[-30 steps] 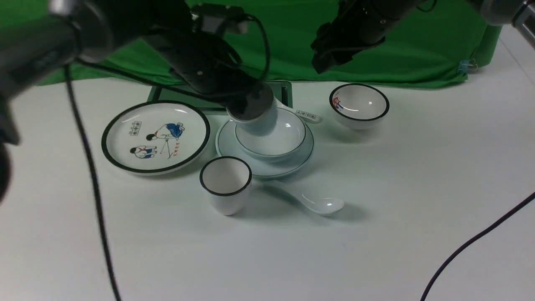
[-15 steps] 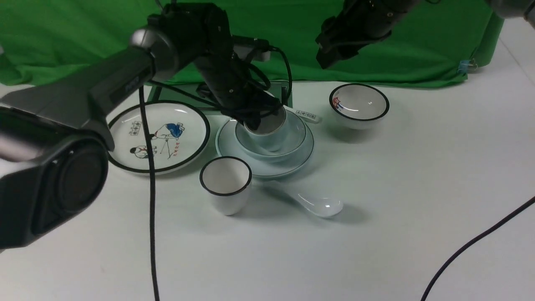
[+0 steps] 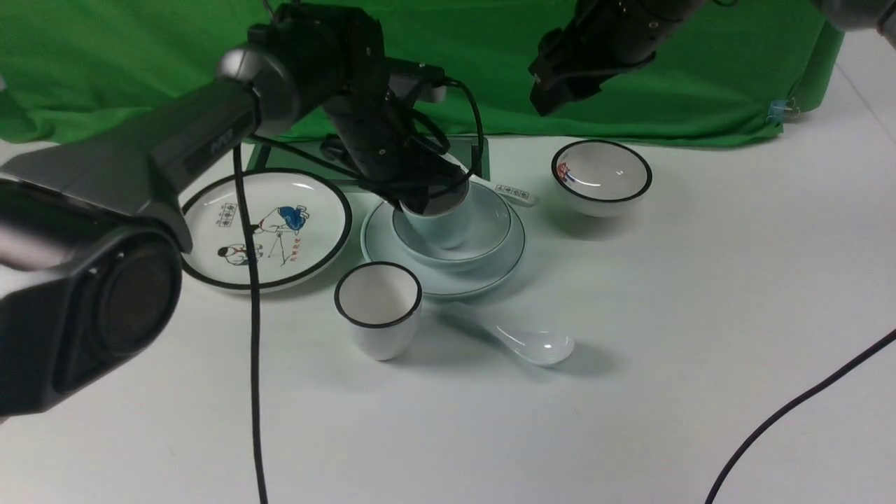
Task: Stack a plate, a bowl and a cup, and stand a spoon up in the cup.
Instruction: Use the left arm to put the blue teacup into the blue rice bowl in the middle, then use the right arm to grab a blue soup spoon
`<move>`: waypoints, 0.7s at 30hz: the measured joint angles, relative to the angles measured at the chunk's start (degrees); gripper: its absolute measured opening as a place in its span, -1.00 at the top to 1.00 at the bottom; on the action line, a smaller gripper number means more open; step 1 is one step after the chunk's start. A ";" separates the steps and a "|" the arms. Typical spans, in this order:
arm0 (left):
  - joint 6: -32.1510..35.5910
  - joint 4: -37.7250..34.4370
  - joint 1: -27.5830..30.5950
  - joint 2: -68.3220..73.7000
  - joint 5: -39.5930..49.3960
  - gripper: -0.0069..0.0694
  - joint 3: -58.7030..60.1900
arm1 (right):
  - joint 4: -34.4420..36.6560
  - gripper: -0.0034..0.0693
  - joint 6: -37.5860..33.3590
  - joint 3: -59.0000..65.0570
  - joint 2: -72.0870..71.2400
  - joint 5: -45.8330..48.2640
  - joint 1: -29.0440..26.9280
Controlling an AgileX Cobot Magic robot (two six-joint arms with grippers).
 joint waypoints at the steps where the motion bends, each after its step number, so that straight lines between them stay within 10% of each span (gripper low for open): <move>1: 0.05 0.00 0.00 -0.21 -0.12 0.19 0.00 | 0.29 -0.26 0.00 0.00 -0.26 0.18 0.00; 9: 0.23 4.45 0.56 -10.01 2.37 -0.36 0.12 | 1.77 -0.28 -2.67 1.46 -6.13 2.50 1.42; 21: 2.74 -1.55 12.10 -46.20 3.02 0.74 22.62 | 1.73 -0.65 -10.80 35.41 -11.11 -8.79 3.42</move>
